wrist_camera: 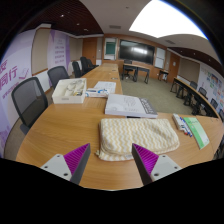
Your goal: Fold towel
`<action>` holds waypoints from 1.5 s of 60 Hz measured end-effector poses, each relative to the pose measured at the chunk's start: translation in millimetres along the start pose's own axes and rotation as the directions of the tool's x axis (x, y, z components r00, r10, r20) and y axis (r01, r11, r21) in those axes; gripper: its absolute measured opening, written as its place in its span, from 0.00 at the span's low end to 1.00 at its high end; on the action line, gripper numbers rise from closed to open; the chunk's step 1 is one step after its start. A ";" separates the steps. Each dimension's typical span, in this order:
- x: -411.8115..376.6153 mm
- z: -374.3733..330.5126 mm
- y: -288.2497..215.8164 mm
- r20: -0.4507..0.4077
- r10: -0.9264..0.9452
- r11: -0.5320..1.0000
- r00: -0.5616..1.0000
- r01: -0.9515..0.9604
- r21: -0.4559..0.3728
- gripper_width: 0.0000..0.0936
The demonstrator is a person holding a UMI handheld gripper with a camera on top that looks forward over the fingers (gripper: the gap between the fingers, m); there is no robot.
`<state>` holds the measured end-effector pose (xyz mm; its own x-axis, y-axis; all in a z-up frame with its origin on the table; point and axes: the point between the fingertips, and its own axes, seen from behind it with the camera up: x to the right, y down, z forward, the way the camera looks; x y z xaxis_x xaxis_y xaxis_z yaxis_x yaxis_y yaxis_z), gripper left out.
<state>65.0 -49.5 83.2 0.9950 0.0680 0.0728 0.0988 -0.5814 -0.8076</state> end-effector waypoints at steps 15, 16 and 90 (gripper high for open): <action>-18.2 118.2 -5.6 0.018 -0.116 0.989 0.993 0.118 -0.093 0.82; -18.9 122.9 -2.7 0.021 -0.123 0.987 0.992 0.124 -0.103 0.80; 126.2 104.8 -42.8 0.062 0.059 0.993 0.996 -0.053 -0.102 0.93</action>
<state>185.0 68.9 65.6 0.9965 0.0833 -0.0114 0.0469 -0.6638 -0.7464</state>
